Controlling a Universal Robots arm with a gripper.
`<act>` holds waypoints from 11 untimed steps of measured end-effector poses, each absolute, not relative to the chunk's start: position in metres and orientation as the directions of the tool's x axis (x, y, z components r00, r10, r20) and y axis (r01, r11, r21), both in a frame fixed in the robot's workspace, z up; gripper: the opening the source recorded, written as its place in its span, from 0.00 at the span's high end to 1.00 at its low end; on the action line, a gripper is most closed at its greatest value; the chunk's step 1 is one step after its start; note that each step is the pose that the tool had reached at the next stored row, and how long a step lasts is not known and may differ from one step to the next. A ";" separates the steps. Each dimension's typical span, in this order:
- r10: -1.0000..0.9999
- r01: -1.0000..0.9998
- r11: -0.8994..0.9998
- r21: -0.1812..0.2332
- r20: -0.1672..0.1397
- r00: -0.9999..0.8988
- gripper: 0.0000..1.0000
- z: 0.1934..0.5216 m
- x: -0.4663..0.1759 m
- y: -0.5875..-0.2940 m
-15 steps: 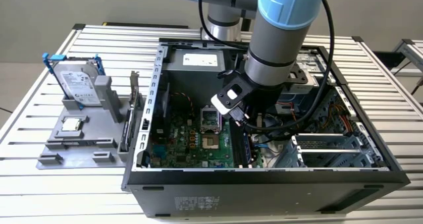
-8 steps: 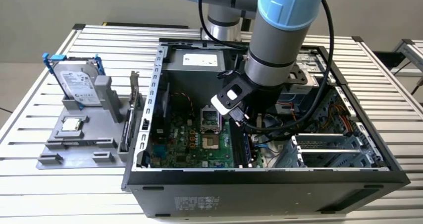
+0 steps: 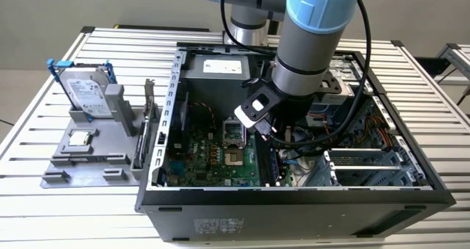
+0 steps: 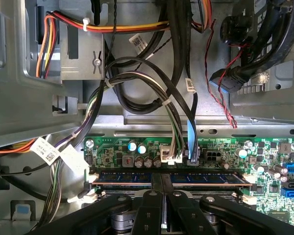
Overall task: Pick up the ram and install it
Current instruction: 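Press down the ram until it locks into place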
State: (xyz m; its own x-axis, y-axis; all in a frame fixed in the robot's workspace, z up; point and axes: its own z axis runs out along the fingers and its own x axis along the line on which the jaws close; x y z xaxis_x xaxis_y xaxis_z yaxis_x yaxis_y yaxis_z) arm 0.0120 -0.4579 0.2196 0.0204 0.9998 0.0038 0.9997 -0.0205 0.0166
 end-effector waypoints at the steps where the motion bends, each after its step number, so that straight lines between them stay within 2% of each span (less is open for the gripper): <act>1: 1.000 1.000 -0.021 0.017 0.004 0.020 1.00 0.220 0.012 -0.458; 11: 1.000 1.000 -0.020 0.017 0.004 0.020 1.00 0.219 0.012 -0.458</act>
